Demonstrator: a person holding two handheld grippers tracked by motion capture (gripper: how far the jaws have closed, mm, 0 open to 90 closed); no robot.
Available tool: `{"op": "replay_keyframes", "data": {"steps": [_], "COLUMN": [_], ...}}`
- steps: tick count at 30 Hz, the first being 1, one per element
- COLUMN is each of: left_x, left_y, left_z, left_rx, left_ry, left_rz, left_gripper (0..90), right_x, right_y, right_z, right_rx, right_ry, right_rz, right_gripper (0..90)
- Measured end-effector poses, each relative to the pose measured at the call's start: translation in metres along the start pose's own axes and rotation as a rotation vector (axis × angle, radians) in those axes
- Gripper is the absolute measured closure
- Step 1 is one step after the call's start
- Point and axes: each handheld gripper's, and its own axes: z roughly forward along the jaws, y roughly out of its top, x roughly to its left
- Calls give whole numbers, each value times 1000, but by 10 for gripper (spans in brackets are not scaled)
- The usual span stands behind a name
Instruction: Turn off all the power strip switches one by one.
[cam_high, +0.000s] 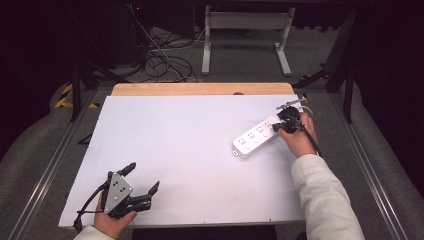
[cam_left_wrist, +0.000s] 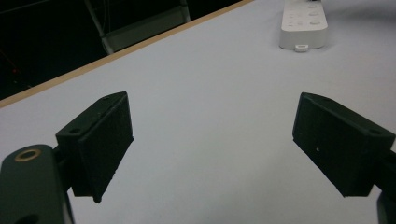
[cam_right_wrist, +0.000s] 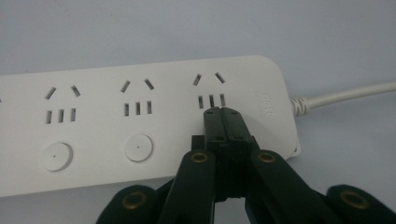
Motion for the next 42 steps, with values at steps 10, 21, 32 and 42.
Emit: {"op": "replay_keyframes", "data": {"steps": [10, 21, 32, 42], "left_x": [0, 1, 1, 1], "left_y": [0, 0, 0, 1], "left_z": [1, 1, 0, 0], "left_rx": [-1, 2, -1, 0], "left_ry": [-1, 0, 2, 7], "left_rz": [6, -6, -3, 2], "left_gripper": [129, 129, 129, 129], "right_x": [3, 6, 31, 68], "right_y": [1, 3, -4, -36], "right_z": [1, -12, -66, -99], "right_rx": [10, -56, -290, -419], "right_ry": [-18, -35, 91, 192], "right_rz": [4, -19, -42, -92], "right_gripper": [900, 900, 617, 333]}}
